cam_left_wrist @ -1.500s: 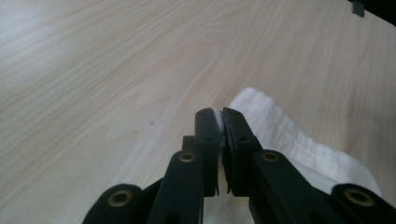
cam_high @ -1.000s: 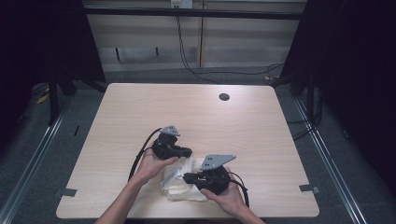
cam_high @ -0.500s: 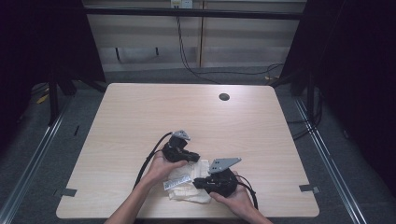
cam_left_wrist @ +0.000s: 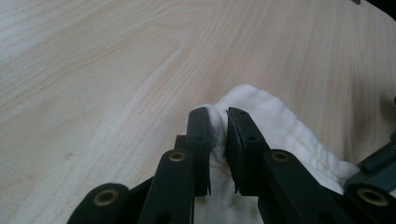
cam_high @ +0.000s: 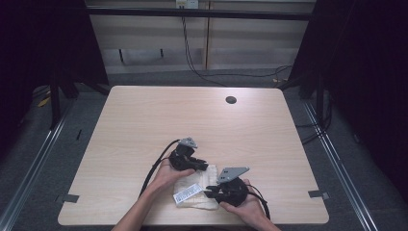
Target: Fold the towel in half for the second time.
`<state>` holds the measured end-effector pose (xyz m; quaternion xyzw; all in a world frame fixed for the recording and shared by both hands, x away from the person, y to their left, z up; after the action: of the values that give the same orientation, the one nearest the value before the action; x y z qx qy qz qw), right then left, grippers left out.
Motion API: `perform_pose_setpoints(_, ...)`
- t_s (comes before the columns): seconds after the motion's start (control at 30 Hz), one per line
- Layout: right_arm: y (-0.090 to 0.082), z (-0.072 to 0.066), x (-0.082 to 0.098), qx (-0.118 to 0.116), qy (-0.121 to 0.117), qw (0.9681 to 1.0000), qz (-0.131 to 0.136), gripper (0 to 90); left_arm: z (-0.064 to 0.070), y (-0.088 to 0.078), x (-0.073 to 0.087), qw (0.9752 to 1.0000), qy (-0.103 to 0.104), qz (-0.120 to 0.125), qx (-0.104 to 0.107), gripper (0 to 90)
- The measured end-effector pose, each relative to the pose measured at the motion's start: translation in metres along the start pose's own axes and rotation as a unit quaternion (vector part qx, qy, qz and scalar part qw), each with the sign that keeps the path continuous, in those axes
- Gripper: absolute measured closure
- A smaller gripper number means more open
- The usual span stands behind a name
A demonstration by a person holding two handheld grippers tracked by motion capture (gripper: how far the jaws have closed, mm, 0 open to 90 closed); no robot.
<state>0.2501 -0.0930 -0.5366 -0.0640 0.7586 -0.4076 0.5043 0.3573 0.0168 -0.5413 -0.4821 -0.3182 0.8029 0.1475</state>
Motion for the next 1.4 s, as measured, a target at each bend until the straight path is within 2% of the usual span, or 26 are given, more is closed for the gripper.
perform_pose_setpoints(0.17,-0.003,0.001,0.001,0.011,0.006,0.9999,-0.003,71.6,0.003,-0.001,-0.002,0.9999,0.011,-0.006,-0.008,74.1)
perform_pose_setpoints(0.3,-0.005,0.003,0.0,0.018,0.014,0.9997,-0.006,61.9,0.006,-0.004,-0.005,0.9997,0.02,-0.007,-0.01,72.4)
perform_pose_setpoints(0.43,-0.008,0.006,0.0,0.02,0.019,0.9996,-0.004,53.9,0.01,-0.007,-0.009,0.9998,0.018,0.005,-0.001,70.0)
perform_pose_setpoints(0.53,-0.015,0.009,0.001,0.01,0.026,0.9996,0.003,46.2,0.013,-0.01,-0.012,0.9996,0.026,0.008,-0.003,67.0)
perform_pose_setpoints(0.57,-0.017,0.009,0.001,0.006,0.028,0.9996,0.008,46.1,0.014,-0.01,-0.014,0.9995,0.026,0.018,0.001,65.5)
perform_pose_setpoints(0.63,-0.023,0.013,0.001,0.021,0.028,0.9993,0.014,45.1,0.014,-0.011,-0.014,0.9992,0.034,0.019,0.003,62.7)
perform_pose_setpoints(0.67,-0.026,0.014,0.001,0.024,0.029,0.9991,0.018,45.1,0.013,-0.012,-0.013,0.9993,0.034,0.015,-0.007,60.4)
perform_pose_setpoints(0.77,-0.034,0.019,0.003,0.028,0.036,0.9987,0.024,44.7,0.013,-0.014,-0.015,0.999,0.036,0.025,-0.007,54.7)
perform_pose_setpoints(0.83,-0.036,0.022,0.005,0.015,0.049,0.9986,0.018,44.0,0.013,-0.017,-0.017,0.9988,0.042,0.023,-0.013,50.3)
perform_pose_setpoints(0.9,-0.039,0.026,0.007,0.023,0.051,0.9983,0.019,43.5,0.013,-0.02,-0.021,0.9985,0.041,0.032,-0.019,47.3)
perform_pose_setpoints(1.03,-0.046,0.032,0.01,0.03,0.058,0.9976,0.023,42.3,0.013,-0.027,-0.024,0.9982,0.042,0.028,-0.034,42.4)
perform_pose_setpoints(1.23,-0.056,0.038,0.02,0.042,0.071,0.9964,0.021,40.0,0.008,-0.039,-0.026,0.9974,0.031,0.038,-0.053,39.3)
perform_pose_setpoints(1.27,-0.057,0.038,0.02,0.042,0.073,0.9962,0.021,39.3,0.008,-0.043,-0.025,0.9973,0.033,0.032,-0.057,38.6)
perform_pose_setpoints(1.3,-0.06,0.039,0.02,0.04,0.075,0.996,0.027,39.1,0.008,-0.045,-0.024,0.9973,0.035,0.033,-0.055,38.0)
perform_pose_setpoints(1.4,-0.068,0.04,0.017,0.03,0.084,0.995,0.045,36.7,0.01,-0.054,-0.021,0.9958,0.043,0.039,-0.071,37.3)
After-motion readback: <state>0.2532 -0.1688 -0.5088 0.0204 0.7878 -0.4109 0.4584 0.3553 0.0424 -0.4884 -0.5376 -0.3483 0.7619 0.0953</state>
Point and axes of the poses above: each handheld gripper's, and its own axes: y roughly forward along the jaws, x roughly out of its underside, z roughly to its right, the point moved 6 cm from there along y, roughly forward along the jaws, and after that the axes turned 1 degree about -z, right-handed, at the moved point
